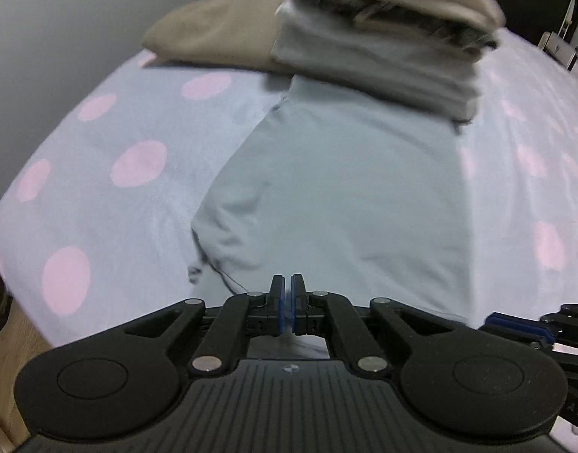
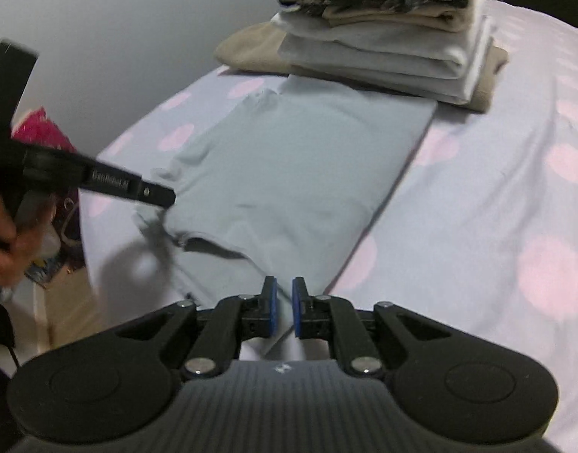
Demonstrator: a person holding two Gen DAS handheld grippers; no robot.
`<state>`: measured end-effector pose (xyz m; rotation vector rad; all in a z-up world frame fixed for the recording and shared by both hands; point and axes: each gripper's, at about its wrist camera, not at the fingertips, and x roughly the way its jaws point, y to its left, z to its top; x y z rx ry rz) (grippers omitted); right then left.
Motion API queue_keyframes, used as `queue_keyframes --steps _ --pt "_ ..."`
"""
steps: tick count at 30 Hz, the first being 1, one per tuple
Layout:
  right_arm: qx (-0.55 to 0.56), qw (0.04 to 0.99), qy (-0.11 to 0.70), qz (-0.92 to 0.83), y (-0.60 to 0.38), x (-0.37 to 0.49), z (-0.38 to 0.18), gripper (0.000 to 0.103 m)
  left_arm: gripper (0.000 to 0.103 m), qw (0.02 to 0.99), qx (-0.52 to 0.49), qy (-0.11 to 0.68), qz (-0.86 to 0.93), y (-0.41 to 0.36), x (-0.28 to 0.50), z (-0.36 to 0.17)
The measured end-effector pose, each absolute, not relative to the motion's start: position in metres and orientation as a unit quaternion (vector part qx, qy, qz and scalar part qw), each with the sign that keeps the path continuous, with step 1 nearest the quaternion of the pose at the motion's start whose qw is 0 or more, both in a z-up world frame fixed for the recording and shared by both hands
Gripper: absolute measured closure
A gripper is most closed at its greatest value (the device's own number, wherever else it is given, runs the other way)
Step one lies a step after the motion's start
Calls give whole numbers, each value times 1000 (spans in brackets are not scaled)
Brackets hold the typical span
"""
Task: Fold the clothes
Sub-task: 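Open both tools and release the shirt beside the stack, then withdraw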
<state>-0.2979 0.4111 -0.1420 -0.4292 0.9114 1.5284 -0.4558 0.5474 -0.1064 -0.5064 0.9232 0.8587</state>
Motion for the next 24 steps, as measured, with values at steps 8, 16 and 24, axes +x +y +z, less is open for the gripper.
queue_keyframes --steps 8,16,24 --pt "-151 652 366 646 353 -291 -84 53 65 796 -234 339 443 461 -456 -41" --pt "-163 689 306 637 295 -288 -36 27 40 795 -170 320 487 385 -442 -6" --pt "-164 698 314 623 261 -276 -35 26 39 779 -189 345 488 350 -435 -26"
